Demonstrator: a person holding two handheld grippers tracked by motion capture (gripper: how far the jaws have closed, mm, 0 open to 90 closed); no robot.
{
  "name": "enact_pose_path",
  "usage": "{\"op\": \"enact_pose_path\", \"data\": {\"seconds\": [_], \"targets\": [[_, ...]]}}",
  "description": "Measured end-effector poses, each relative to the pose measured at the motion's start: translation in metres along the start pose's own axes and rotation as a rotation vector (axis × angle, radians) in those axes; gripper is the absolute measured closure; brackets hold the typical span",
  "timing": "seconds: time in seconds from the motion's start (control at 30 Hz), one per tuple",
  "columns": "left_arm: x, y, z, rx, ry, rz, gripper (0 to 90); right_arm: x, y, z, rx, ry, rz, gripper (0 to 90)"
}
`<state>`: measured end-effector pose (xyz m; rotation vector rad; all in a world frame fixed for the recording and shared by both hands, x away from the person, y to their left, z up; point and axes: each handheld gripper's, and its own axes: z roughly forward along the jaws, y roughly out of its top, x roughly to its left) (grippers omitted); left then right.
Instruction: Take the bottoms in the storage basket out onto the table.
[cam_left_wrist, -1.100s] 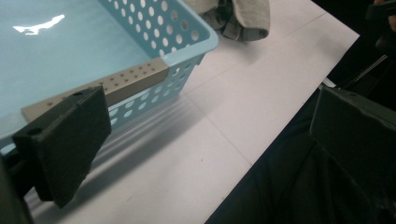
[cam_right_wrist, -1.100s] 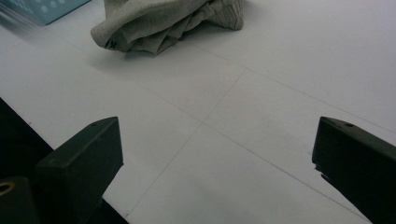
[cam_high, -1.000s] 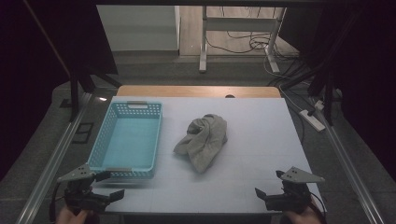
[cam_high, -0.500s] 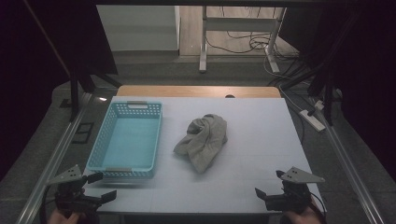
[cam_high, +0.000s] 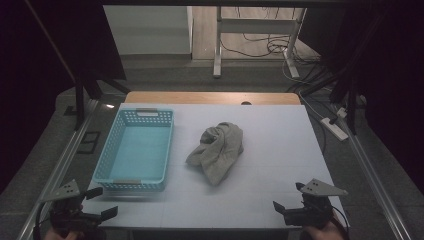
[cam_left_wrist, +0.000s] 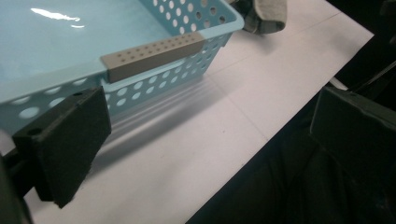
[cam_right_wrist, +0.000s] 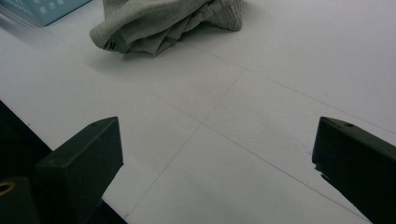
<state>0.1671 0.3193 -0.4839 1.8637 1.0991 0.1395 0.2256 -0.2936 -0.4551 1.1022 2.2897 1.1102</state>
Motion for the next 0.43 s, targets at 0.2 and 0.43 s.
{"op": "enact_pose_path", "data": {"seconds": [0.2,0.43], "targets": [[0.0027,-0.0032,-0.0039,0.020,0.012,-0.004,0.0,0.0007,0.0001,0.0003,-0.001,-0.002,-0.001,2.4],[0.0035,-0.0033,-0.0041,0.029,0.000,-0.002,0.0,0.0003,0.0000,0.0012,0.006,-0.001,-0.003,2.4]]}}
